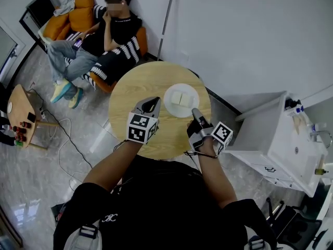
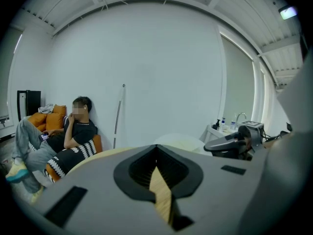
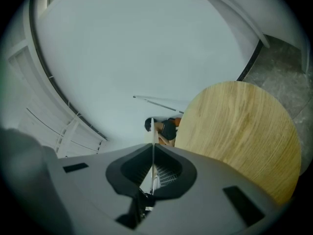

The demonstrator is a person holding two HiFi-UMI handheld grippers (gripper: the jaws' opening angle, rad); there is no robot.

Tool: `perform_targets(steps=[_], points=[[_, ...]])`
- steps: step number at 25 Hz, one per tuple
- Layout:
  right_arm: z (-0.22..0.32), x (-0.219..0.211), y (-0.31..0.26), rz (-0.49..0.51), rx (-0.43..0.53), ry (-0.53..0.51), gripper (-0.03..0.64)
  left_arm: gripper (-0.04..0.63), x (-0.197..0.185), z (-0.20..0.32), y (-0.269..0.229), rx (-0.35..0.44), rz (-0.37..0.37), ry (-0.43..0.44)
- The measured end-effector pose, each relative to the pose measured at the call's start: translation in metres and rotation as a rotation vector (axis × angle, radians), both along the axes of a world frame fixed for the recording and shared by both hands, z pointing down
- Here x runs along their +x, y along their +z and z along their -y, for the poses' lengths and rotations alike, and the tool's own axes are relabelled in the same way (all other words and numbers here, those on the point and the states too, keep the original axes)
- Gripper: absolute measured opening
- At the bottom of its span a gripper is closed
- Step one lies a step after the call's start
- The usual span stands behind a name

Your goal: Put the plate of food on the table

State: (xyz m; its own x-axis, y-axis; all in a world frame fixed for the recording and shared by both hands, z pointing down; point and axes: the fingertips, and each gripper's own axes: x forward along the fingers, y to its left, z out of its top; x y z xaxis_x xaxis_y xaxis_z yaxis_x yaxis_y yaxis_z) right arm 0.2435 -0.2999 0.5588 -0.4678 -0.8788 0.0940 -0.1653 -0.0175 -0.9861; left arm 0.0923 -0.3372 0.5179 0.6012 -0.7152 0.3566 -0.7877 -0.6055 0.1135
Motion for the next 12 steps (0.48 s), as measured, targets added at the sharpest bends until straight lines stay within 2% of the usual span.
perform_targets(steps=[12], points=[[0.012, -0.023, 0.025, -0.017, 0.015, -0.059, 0.017, 0.008, -0.031, 0.007, 0.006, -0.004, 0.026, -0.02]])
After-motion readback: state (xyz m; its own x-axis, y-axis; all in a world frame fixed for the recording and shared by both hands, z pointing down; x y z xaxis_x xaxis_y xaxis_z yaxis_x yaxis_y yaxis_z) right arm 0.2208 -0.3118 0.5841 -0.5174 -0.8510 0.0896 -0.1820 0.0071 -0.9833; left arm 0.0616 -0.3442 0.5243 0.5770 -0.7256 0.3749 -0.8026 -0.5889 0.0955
